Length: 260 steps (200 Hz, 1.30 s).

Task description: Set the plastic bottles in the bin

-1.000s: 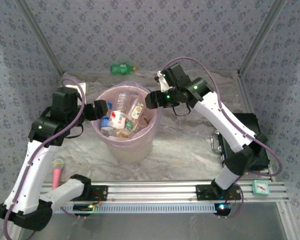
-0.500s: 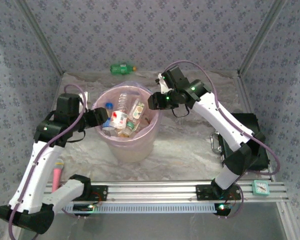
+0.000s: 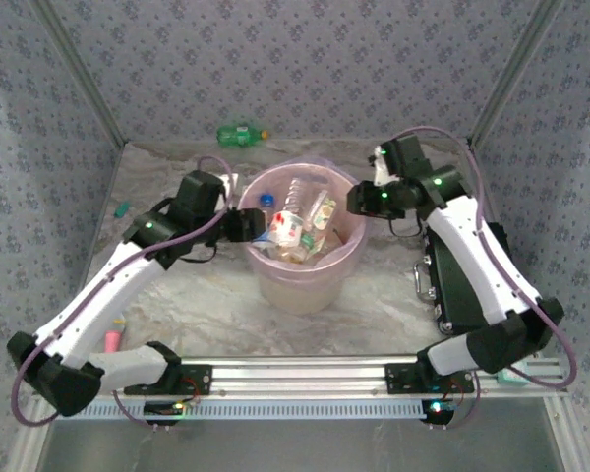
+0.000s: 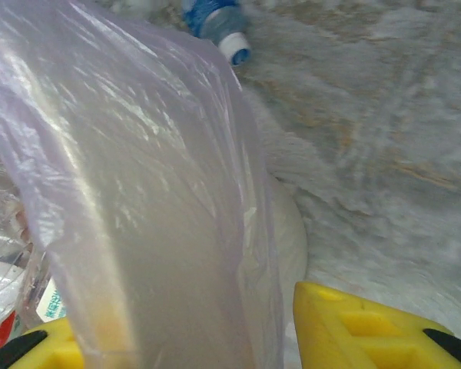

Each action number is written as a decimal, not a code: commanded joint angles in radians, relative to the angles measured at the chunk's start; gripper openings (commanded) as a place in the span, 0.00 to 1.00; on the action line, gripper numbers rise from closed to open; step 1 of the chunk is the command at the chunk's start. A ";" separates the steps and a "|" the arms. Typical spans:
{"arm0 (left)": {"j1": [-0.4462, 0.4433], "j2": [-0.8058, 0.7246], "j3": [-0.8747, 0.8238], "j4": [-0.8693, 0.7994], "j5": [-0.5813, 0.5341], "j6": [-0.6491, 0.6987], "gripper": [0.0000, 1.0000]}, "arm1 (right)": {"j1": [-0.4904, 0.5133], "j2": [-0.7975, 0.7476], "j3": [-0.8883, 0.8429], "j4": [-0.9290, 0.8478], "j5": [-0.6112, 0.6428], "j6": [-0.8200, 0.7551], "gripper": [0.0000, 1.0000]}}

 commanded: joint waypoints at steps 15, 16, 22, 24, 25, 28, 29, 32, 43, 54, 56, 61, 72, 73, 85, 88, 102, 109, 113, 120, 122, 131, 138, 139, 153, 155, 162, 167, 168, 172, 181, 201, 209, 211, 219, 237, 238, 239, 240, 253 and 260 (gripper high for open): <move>-0.069 0.137 0.116 0.142 0.018 0.024 0.61 | -0.154 -0.086 -0.035 -0.097 -0.006 -0.076 0.44; -0.071 0.143 0.118 0.143 0.019 0.025 0.61 | -0.155 -0.087 -0.036 -0.098 -0.007 -0.077 0.44; -0.080 0.170 0.132 0.153 0.021 0.033 0.61 | -0.180 -0.093 -0.042 -0.102 -0.011 -0.085 0.44; -0.082 0.178 0.139 0.155 0.023 0.035 0.62 | -0.188 -0.094 -0.044 -0.102 -0.014 -0.086 0.44; -0.083 0.182 0.141 0.156 0.024 0.036 0.62 | -0.191 -0.095 -0.045 -0.102 -0.015 -0.088 0.44; -0.085 0.195 0.150 0.158 0.028 0.038 0.62 | -0.200 -0.097 -0.049 -0.102 -0.017 -0.093 0.44; -0.085 0.199 0.153 0.158 0.029 0.039 0.62 | -0.203 -0.098 -0.049 -0.103 -0.018 -0.093 0.44; -0.087 0.211 0.160 0.163 0.032 0.040 0.62 | -0.213 -0.098 -0.053 -0.105 -0.021 -0.097 0.44; -0.091 0.247 0.185 0.179 0.048 0.044 0.63 | -0.246 -0.100 -0.059 -0.117 -0.019 -0.113 0.44; -0.096 0.275 0.208 0.196 0.055 0.049 0.63 | -0.277 -0.101 -0.065 -0.131 -0.006 -0.122 0.44; -0.097 0.281 0.213 0.198 0.055 0.050 0.63 | -0.283 -0.102 -0.068 -0.134 -0.005 -0.124 0.44; -0.099 0.291 0.224 0.202 0.058 0.053 0.63 | -0.295 -0.105 -0.073 -0.134 -0.003 -0.128 0.43; -0.103 0.311 0.247 0.214 0.065 0.059 0.64 | -0.321 -0.114 -0.081 -0.135 -0.012 -0.133 0.43; -0.104 0.313 0.249 0.215 0.067 0.059 0.64 | -0.324 -0.115 -0.081 -0.135 -0.014 -0.132 0.42; -0.104 0.331 0.278 0.212 0.076 0.066 0.64 | -0.338 -0.127 -0.080 -0.132 -0.025 -0.133 0.42; -0.105 0.334 0.284 0.213 0.078 0.067 0.65 | -0.340 -0.130 -0.078 -0.130 -0.027 -0.133 0.41; -0.104 0.342 0.307 0.207 0.080 0.078 0.67 | -0.342 -0.140 -0.064 -0.132 -0.029 -0.132 0.41; -0.103 0.341 0.316 0.204 0.079 0.085 0.68 | -0.342 -0.142 -0.054 -0.138 -0.028 -0.133 0.41; -0.103 0.338 0.321 0.201 0.078 0.088 0.69 | -0.343 -0.142 -0.048 -0.141 -0.027 -0.133 0.41; -0.098 0.333 0.330 0.197 0.076 0.096 0.71 | -0.343 -0.144 -0.041 -0.145 -0.022 -0.133 0.41; -0.098 0.332 0.333 0.195 0.075 0.098 0.72 | -0.344 -0.144 -0.039 -0.145 -0.022 -0.132 0.41; -0.092 0.324 0.345 0.181 0.068 0.108 0.77 | -0.344 -0.146 -0.031 -0.142 -0.022 -0.129 0.41; -0.087 0.313 0.353 0.171 0.059 0.120 0.85 | -0.342 -0.147 -0.030 -0.132 -0.026 -0.130 0.42; -0.087 0.313 0.353 0.169 0.058 0.121 0.86 | -0.342 -0.147 -0.030 -0.130 -0.028 -0.129 0.43; -0.066 0.290 0.369 0.145 0.044 0.146 0.96 | -0.343 -0.148 -0.032 -0.120 -0.049 -0.121 0.47; -0.061 0.287 0.370 0.142 0.043 0.148 0.97 | -0.341 -0.147 -0.031 -0.119 -0.051 -0.121 0.47; -0.042 0.274 0.377 0.127 0.038 0.153 1.00 | -0.339 -0.147 -0.030 -0.118 -0.052 -0.120 0.50; -0.025 0.263 0.378 0.119 0.036 0.157 1.00 | -0.338 -0.148 -0.030 -0.116 -0.052 -0.120 0.53; -0.023 0.263 0.379 0.117 0.035 0.157 1.00 | -0.339 -0.147 -0.030 -0.116 -0.051 -0.121 0.54; -0.007 0.251 0.378 0.112 0.033 0.160 1.00 | -0.338 -0.149 -0.030 -0.116 -0.052 -0.120 0.58; 0.028 0.228 0.366 0.104 0.019 0.163 1.00 | -0.337 -0.152 -0.027 -0.116 -0.052 -0.121 0.69; 0.121 0.190 0.311 0.090 -0.024 0.166 1.00 | -0.337 -0.169 -0.016 -0.108 -0.045 -0.121 0.93; 0.153 0.184 0.276 0.091 -0.042 0.166 1.00 | -0.337 -0.181 -0.011 -0.100 -0.043 -0.120 1.00; 0.160 0.182 0.266 0.092 -0.044 0.166 1.00 | -0.338 -0.185 -0.009 -0.098 -0.042 -0.118 1.00; 0.190 0.182 0.224 0.104 -0.052 0.161 1.00 | -0.337 -0.199 -0.003 -0.088 -0.042 -0.111 1.00; 0.232 0.204 0.125 0.145 -0.074 0.153 1.00 | -0.337 -0.226 0.032 -0.081 -0.049 -0.101 1.00; 0.233 0.206 0.120 0.147 -0.076 0.153 1.00 | -0.337 -0.228 0.035 -0.081 -0.051 -0.100 1.00; 0.233 0.209 0.116 0.148 -0.077 0.152 1.00 | -0.338 -0.230 0.037 -0.080 -0.051 -0.100 1.00; 0.235 0.211 0.111 0.151 -0.078 0.151 1.00 | -0.338 -0.231 0.039 -0.080 -0.052 -0.099 1.00; 0.248 0.247 0.055 0.190 -0.078 0.147 1.00 | -0.338 -0.254 0.067 -0.077 -0.064 -0.088 1.00; 0.251 0.271 0.032 0.211 -0.076 0.146 1.00 | -0.338 -0.266 0.079 -0.073 -0.070 -0.082 1.00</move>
